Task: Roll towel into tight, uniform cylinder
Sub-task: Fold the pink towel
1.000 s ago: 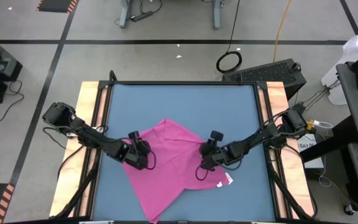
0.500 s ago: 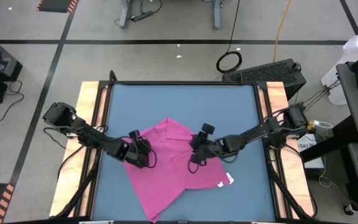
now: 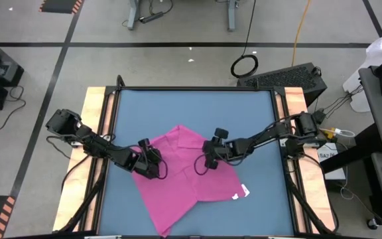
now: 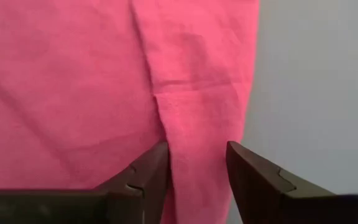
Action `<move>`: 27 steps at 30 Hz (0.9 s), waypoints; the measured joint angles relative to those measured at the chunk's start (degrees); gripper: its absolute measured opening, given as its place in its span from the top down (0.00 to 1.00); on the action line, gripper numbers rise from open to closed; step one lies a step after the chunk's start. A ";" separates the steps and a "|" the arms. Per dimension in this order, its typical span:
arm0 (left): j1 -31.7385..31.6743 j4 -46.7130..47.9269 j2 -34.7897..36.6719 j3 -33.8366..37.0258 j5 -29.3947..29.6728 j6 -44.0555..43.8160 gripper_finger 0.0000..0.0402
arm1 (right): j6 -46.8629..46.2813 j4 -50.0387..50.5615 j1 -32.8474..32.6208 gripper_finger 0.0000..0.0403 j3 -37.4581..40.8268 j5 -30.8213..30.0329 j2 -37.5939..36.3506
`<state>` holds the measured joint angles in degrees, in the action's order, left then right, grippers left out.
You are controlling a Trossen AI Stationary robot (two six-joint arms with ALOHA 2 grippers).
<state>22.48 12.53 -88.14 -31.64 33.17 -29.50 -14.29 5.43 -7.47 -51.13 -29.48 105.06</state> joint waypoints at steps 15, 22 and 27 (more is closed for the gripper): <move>-0.02 -0.18 -0.07 0.00 0.54 0.02 0.46 | -0.81 3.16 0.27 0.96 -1.14 2.13 -3.63; -0.02 -0.26 -0.09 0.00 0.92 0.09 0.46 | -1.31 11.24 1.27 0.99 -1.60 -9.00 -11.42; -0.07 -0.22 -0.13 0.02 1.67 0.20 0.46 | -2.98 19.20 4.51 0.99 -1.64 -10.66 -14.89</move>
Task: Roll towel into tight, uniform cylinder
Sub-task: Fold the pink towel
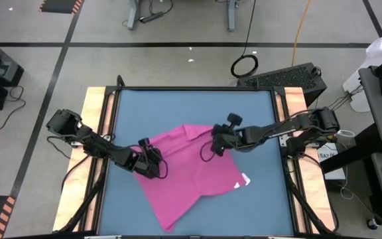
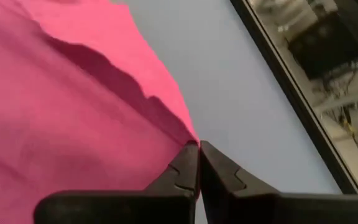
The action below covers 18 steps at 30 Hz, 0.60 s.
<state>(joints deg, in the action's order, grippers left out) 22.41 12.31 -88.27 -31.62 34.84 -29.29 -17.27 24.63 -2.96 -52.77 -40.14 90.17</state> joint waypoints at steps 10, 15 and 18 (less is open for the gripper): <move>-0.01 -2.49 -0.02 0.05 0.63 0.97 0.46 | -0.97 3.55 7.77 0.99 1.87 3.02 0.66; -1.04 -9.17 -0.03 -2.18 3.24 8.64 0.46 | -0.52 4.30 8.28 0.98 2.45 4.06 0.62; -4.24 -11.45 -0.02 -4.50 3.16 15.57 0.46 | 1.27 5.07 7.81 0.94 2.45 4.54 0.17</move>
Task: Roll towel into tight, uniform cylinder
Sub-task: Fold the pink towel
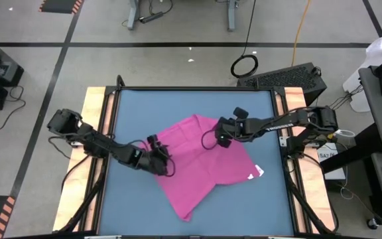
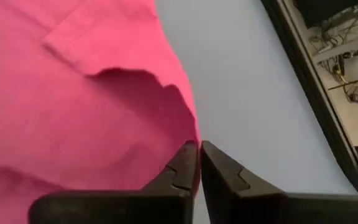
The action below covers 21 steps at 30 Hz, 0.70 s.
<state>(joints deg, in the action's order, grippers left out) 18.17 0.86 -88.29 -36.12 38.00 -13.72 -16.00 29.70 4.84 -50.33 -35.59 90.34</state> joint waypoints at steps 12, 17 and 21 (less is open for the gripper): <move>-16.47 -1.02 0.07 -1.71 -13.50 7.58 0.46 | 22.61 -12.14 2.09 0.65 0.04 12.60 0.08; -18.29 -0.87 0.07 -1.71 -17.71 9.27 0.46 | 25.22 -21.54 4.72 0.63 -0.07 21.63 1.54; -18.57 -0.45 0.07 -1.71 -19.87 12.52 0.46 | 22.94 -24.56 5.63 0.63 -0.02 25.47 4.25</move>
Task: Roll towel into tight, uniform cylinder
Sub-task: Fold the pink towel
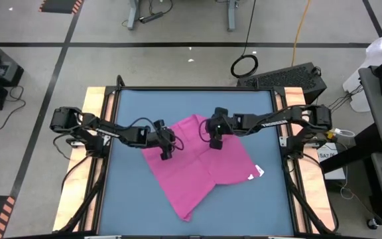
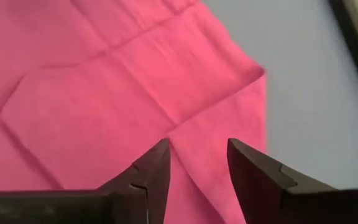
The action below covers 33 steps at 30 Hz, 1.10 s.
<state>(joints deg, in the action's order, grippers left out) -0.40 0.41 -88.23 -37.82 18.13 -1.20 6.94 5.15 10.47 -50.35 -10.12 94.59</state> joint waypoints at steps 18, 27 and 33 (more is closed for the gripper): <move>-1.40 -1.79 -6.58 -0.13 -2.14 1.34 0.46 | -1.10 -7.15 -0.03 0.63 -0.04 1.44 9.66; -1.46 -3.00 -8.53 -0.20 -2.12 1.52 0.46 | -1.88 -6.83 1.53 0.84 -0.04 1.27 9.66; -1.45 -2.93 -8.59 -0.15 -2.17 1.56 0.46 | -1.82 -6.83 1.96 0.97 -0.04 1.20 9.52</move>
<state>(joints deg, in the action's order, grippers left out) -1.85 -2.52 -96.82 -37.98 15.96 0.36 5.13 -1.68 12.43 -50.39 -8.93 104.11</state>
